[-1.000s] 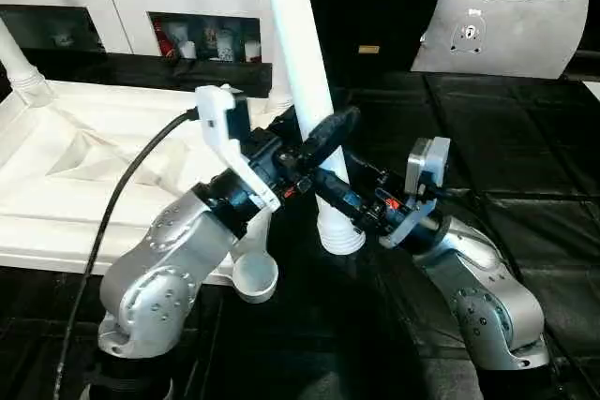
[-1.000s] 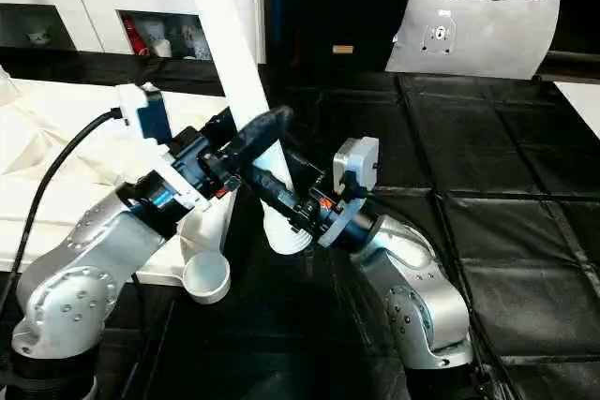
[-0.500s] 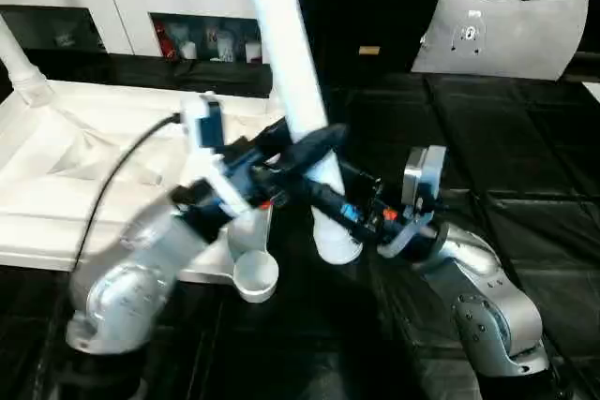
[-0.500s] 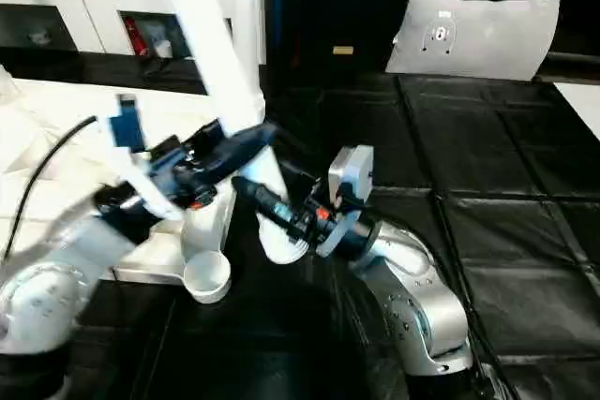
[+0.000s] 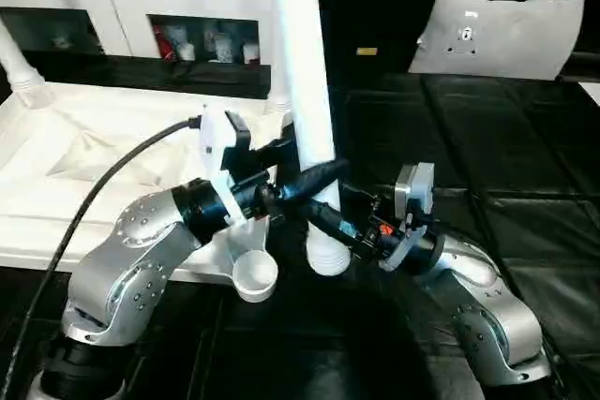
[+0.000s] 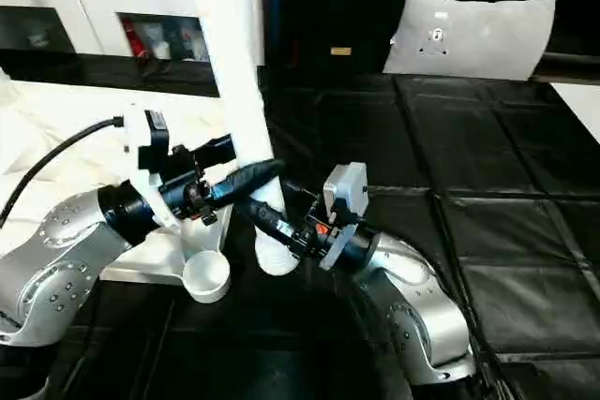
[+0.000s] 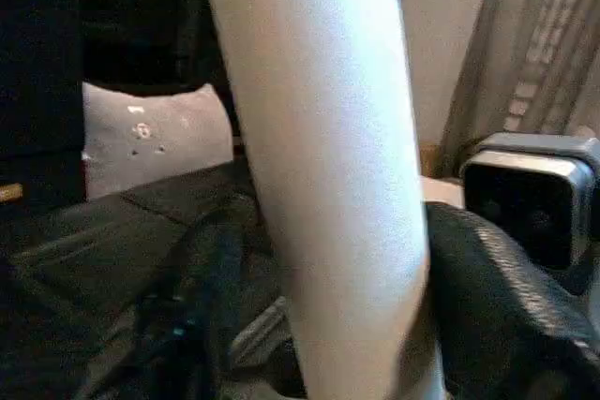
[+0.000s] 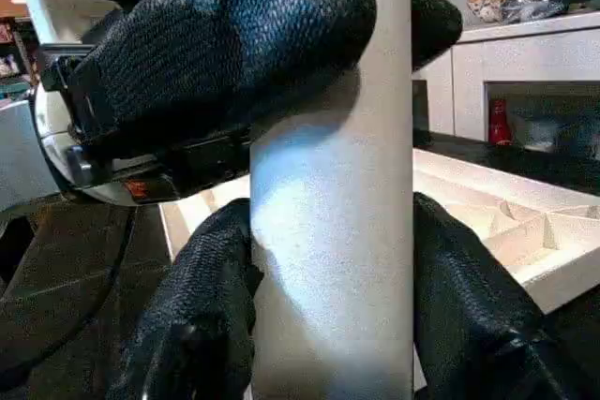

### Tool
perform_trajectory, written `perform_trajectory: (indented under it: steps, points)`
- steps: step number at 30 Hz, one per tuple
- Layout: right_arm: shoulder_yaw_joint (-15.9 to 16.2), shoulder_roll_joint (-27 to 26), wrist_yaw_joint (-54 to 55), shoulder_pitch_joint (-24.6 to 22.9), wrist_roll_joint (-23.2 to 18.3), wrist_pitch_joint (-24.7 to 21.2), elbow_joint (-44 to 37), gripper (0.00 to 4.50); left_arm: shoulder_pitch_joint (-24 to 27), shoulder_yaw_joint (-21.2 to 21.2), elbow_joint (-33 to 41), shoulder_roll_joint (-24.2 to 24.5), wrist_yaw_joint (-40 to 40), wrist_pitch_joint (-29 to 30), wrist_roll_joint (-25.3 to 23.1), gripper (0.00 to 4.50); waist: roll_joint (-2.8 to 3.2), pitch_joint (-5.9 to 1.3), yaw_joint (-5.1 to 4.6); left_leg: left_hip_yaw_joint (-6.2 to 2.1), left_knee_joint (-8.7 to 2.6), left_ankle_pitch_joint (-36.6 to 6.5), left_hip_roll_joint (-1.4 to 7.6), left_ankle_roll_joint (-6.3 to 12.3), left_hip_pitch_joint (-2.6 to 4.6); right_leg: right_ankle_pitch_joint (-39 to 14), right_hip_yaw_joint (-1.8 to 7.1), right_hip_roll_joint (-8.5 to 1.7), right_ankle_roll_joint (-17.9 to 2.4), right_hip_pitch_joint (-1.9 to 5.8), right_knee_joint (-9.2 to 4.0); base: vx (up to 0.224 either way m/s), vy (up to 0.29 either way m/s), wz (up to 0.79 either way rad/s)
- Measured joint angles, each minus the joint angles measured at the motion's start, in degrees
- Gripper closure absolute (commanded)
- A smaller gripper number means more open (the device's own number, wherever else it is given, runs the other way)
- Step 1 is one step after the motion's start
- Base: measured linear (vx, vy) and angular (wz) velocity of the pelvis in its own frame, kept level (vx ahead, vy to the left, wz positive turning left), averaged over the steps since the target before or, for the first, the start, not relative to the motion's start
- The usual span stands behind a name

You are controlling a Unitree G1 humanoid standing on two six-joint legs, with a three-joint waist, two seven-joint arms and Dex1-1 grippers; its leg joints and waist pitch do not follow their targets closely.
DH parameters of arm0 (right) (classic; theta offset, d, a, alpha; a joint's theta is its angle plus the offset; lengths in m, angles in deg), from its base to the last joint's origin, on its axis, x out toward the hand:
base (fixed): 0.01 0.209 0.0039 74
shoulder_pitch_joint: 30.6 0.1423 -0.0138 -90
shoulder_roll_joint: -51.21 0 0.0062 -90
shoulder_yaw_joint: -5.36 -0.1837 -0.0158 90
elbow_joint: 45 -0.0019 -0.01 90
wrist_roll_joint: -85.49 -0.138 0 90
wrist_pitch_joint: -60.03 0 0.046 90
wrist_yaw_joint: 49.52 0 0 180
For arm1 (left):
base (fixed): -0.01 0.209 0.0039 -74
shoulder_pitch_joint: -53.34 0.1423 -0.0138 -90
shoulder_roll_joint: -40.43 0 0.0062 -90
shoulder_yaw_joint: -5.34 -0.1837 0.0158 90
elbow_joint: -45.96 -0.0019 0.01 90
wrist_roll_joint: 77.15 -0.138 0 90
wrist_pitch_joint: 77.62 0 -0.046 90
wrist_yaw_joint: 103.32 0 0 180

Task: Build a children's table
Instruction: Pick table leg

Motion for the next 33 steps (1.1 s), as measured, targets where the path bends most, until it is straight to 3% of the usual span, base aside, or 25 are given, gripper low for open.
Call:
perform_trajectory:
  steps: [13, 23, 33]
  points:
    - [0.4, 0.3, 0.0, 0.0, 0.0, 0.3, 0.0, 2.66, 2.2, 2.0, 0.1, -2.6, -0.3, 3.3, 5.8, 2.5, -0.05, -0.03, 0.07, 0.0, 0.05, 0.0, 0.0, 0.0, 0.0, 0.0, 0.0, 0.0, 0.0, 0.02, 0.01, 0.0, 0.0, 0.0]
    - [-0.1, 0.2, 0.1, 0.5, -0.1, 0.6, 0.7, 2.66, 1.6, 5.3, 1.0, -5.4, -7.9, 12.8, 14.0, 2.65, -0.06, -0.04, 0.09, 0.0, 0.1, 0.0, 0.0, 0.01, 0.0, 0.0, 0.0, 0.0, -0.1, 0.04, 0.03, 0.0, 0.0, 0.0]
    - [-0.8, -1.2, 3.2, 3.7, 0.7, 0.8, 3.1, 2.66, -4.1, 5.7, -0.4, -5.6, -12.9, 16.1, 12.9, 2.65, -0.07, -0.05, 0.02, 0.0, 0.17, 0.1, 0.0, 0.09, 0.01, 0.1, 0.0, 0.0, -0.1, 0.08, 0.03, 0.0, 0.0, 0.0]
